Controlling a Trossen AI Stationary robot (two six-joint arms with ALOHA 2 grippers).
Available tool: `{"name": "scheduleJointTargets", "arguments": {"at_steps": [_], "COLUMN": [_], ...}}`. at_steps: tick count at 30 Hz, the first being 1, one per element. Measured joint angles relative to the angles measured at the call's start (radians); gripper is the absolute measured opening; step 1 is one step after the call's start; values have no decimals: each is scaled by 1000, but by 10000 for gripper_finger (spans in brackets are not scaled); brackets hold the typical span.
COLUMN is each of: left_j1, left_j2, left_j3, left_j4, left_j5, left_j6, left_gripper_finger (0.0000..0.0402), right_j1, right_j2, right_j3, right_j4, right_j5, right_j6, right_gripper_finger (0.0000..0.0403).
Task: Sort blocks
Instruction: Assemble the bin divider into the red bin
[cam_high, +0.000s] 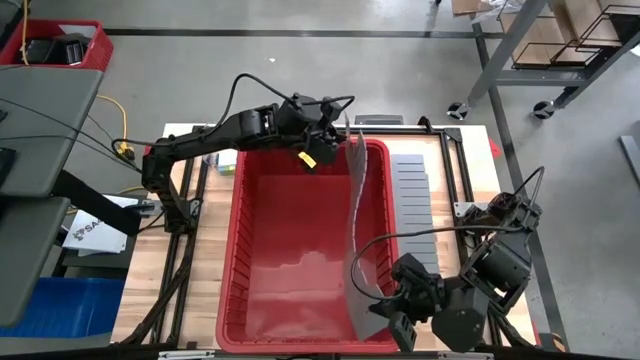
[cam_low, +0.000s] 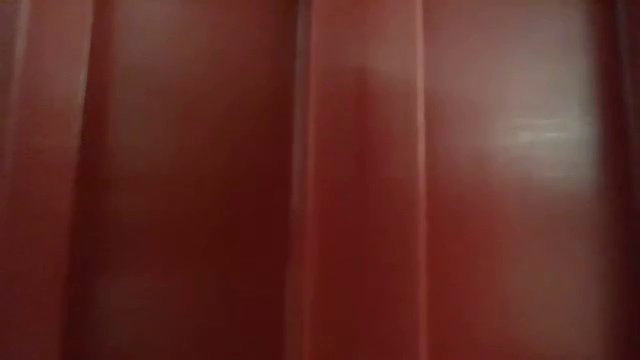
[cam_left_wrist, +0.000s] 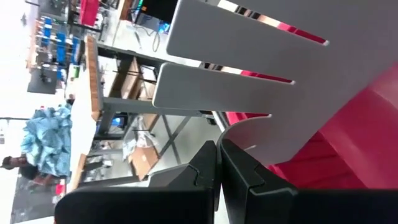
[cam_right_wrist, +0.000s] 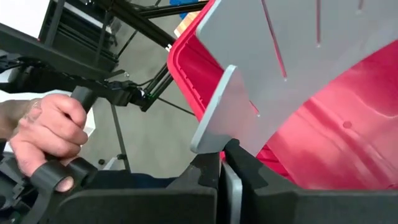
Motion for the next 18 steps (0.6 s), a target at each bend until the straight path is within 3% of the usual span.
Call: {"name": "scheduleJointTargets", "arguments": {"at_steps": [18], "left_j1": [-9], "left_j2": [-19], "left_j3": [0], "left_j4": [13], "left_j5": [-62], "left_j6": [38], "left_gripper_finger": [1], "right_j1": [-3], "right_j2": [-1], "right_j3": [0], "right_j4": [-2], "right_j5": [26], "right_j6": [3], "right_gripper_finger": [0]}}
